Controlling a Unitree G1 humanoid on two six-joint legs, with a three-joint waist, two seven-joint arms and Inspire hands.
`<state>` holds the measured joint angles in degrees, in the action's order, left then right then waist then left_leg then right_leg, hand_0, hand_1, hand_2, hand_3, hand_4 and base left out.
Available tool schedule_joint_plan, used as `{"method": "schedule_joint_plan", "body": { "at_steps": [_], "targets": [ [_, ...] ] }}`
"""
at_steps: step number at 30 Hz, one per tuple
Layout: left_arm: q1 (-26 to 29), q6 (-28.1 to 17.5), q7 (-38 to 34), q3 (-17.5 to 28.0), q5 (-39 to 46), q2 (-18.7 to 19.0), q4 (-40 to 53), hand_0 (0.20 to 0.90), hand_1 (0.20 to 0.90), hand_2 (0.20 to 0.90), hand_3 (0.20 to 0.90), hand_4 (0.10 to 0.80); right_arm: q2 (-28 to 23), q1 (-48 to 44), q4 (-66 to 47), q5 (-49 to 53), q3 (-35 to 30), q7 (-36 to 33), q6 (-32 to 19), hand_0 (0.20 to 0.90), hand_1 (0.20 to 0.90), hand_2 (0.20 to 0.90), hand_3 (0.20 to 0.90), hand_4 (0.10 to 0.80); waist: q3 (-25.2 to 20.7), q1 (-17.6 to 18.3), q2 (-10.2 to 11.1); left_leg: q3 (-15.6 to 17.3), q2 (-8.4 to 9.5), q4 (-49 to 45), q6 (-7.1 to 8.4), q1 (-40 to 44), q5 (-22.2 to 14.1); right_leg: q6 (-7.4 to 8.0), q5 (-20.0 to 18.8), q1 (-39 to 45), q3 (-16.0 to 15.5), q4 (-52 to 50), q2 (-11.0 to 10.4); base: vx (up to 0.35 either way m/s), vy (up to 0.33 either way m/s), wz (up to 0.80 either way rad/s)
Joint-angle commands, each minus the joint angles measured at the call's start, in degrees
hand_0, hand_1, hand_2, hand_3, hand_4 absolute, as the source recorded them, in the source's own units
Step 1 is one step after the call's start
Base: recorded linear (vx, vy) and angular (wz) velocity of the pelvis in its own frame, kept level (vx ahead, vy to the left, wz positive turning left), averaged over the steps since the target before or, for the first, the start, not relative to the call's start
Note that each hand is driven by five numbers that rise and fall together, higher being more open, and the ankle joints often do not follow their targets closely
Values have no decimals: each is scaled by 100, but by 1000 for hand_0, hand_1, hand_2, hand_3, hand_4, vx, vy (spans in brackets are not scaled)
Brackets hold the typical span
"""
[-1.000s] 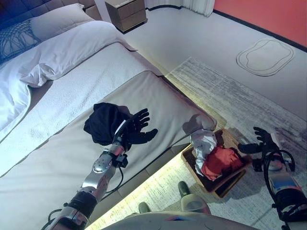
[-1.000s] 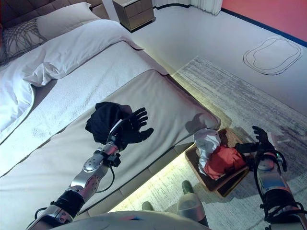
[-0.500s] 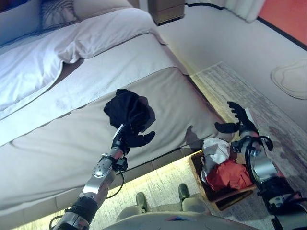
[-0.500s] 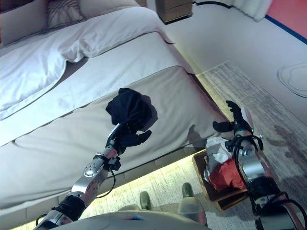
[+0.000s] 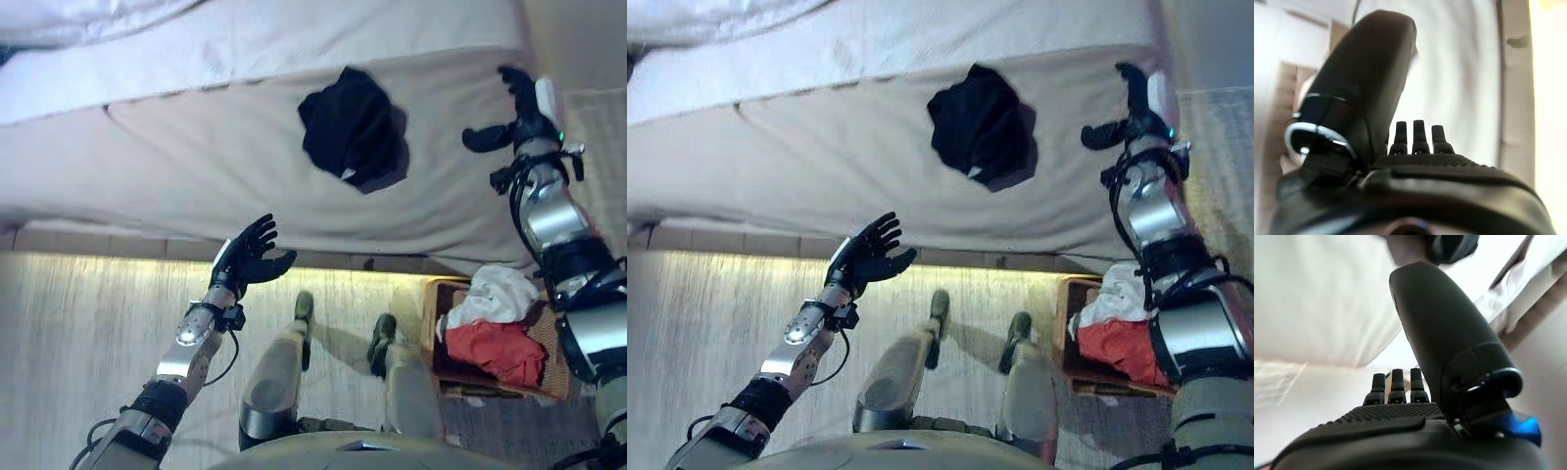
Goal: Pick up the clothes from the bed and place them into the basket
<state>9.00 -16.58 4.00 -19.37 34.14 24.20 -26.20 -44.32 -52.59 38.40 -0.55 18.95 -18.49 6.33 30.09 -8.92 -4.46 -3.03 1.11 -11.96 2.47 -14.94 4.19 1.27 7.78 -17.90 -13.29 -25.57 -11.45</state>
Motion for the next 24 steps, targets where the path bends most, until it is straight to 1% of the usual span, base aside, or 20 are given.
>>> {"method": "schedule_joint_plan", "body": {
  "at_steps": [1,4,5,7,10,13,15,16,19,20,22,24],
  "targets": [
    [-76,-712,77,54,257,204,853,900,900,900,900,800,-345,-908,-502,55,439,-498,-27,900,900,900,900,800,-118,-221,49,-167,208,-1398,-119,-605,-1119,-351,363,-131,-212,-671,101,-95,12,27],
    [-125,-712,22,38,290,224,995,900,900,900,900,800,-365,-1115,-487,75,550,-477,126,900,900,900,900,800,-30,-303,-6,-184,308,-1680,-154,-930,-1176,-399,490,-405,-265,-1046,10,4,15,29],
    [-169,-734,-3,19,328,221,1028,900,900,900,900,800,-353,-1186,-451,104,605,-465,183,900,900,900,900,800,-30,-340,-10,-190,347,-1847,-148,-1003,-1349,-368,663,-473,-211,-1232,-2,72,12,25],
    [-250,-770,47,15,398,247,1169,900,900,900,900,800,-334,-1319,-331,262,653,-440,232,900,900,900,900,800,-30,-415,-39,-179,398,-2106,-201,-1305,-1451,-394,754,-744,-238,-1512,-80,31,15,23],
    [-411,-805,106,-29,577,314,1512,900,900,900,900,800,-316,-1493,-120,198,711,-430,312,900,900,900,900,800,-30,-542,-93,-212,473,-2543,-256,-1814,-1569,-424,847,-1168,-286,-1877,-142,6,5,18],
    [-481,-908,135,-72,737,335,1638,900,900,900,900,800,-325,-1742,18,131,844,-374,518,900,900,900,900,800,-30,-609,-128,-244,500,-2758,-284,-2142,-1602,-437,884,-1454,-290,-2056,-133,5,0,14],
    [-559,-994,156,-100,892,374,1868,900,900,900,900,800,-424,-2035,308,210,1043,-361,559,900,900,900,900,800,-30,-683,-188,-258,543,-2982,-331,-2517,-1645,-457,928,-1816,-288,-2264,-120,-12,11,4],
    [-556,-992,156,-96,892,371,1871,900,900,900,900,800,-424,-2050,317,212,1053,-360,556,900,900,900,900,800,-30,-682,-187,-255,544,-2993,-331,-2531,-1649,-457,932,-1830,-284,-2276,-122,0,0,0],
    [-711,-1091,96,-82,1091,491,2272,900,900,900,900,800,-598,-2532,759,193,1374,-316,869,900,900,900,900,800,-30,-806,-299,-266,616,-3388,-406,-3086,-1720,-485,1033,-2405,-260,-2690,-125,0,0,0],
    [-726,-1105,81,-74,1112,504,2312,900,900,900,900,800,-621,-2599,810,204,1422,-301,918,900,900,900,900,800,-30,-820,-313,-267,622,-3437,-414,-3149,-1728,-486,1046,-2476,-252,-2743,-129,-2,-10,6],
    [-831,-1166,3,-18,1218,585,2558,900,900,900,900,800,-732,-2939,1163,223,1672,-209,981,900,900,900,900,800,-30,-917,-404,-281,673,-3740,-479,-3579,-1772,-496,1108,-2935,-214,-3061,-165,-13,-4,9],
    [-877,-1174,-49,21,1244,604,2644,900,900,900,900,800,-770,-3076,1326,365,1798,-176,977,900,900,900,900,800,-30,-954,-428,-277,683,-3843,-498,-3743,-1783,-500,1133,-3104,-200,-3178,-171,-7,-4,12]
  ]
}}
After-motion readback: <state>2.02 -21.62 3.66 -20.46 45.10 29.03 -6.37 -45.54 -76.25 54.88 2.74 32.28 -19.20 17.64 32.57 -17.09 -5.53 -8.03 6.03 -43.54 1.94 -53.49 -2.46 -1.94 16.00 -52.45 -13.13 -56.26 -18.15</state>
